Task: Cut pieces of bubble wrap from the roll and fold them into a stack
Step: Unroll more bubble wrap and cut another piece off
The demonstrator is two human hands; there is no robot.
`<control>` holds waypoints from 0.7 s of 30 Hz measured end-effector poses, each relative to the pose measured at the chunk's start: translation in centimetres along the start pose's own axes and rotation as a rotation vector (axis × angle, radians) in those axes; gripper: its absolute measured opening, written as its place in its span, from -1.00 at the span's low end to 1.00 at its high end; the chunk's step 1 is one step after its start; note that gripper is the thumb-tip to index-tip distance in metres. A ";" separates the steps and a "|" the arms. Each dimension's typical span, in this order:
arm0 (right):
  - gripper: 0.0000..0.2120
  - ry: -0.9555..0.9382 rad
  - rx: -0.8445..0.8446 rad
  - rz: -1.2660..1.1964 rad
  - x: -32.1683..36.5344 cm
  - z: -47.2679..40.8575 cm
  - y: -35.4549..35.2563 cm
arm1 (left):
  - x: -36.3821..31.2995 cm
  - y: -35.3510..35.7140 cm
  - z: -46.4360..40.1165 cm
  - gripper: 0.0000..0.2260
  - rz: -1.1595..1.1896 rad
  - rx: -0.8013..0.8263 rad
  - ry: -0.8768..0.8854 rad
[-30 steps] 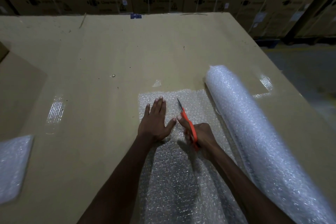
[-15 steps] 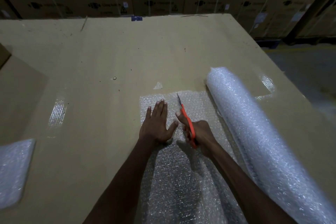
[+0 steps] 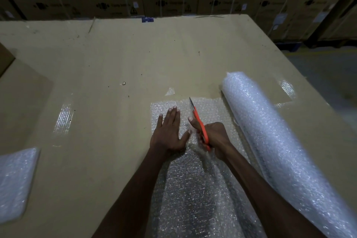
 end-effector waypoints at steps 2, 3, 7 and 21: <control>-0.47 0.009 -0.011 0.011 0.3 -0.3 -0.2 | 0.0 -0.1 0.0 -0.20 0.000 0.001 -0.003; -0.47 0.006 -0.013 0.014 0.4 -0.4 -0.3 | 0.0 -0.1 0.0 -0.20 0.002 0.000 -0.004; -0.47 -0.004 -0.023 0.032 0.7 -1.0 -0.6 | -0.1 -0.1 0.0 -0.21 0.008 0.006 -0.008; -0.64 -0.095 -0.397 0.967 -0.7 -0.1 -6.5 | -0.7 -0.8 0.5 -0.28 -0.004 -0.005 -0.006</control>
Point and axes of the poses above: each hand's wrist, its own z-axis away from the middle knuckle, its own y-axis out of the palm, x = y × z, the point moved 4 cm from there along -z, towards the middle knuckle, and after that the axes turned 15 degrees about z, right-handed, at the moved point
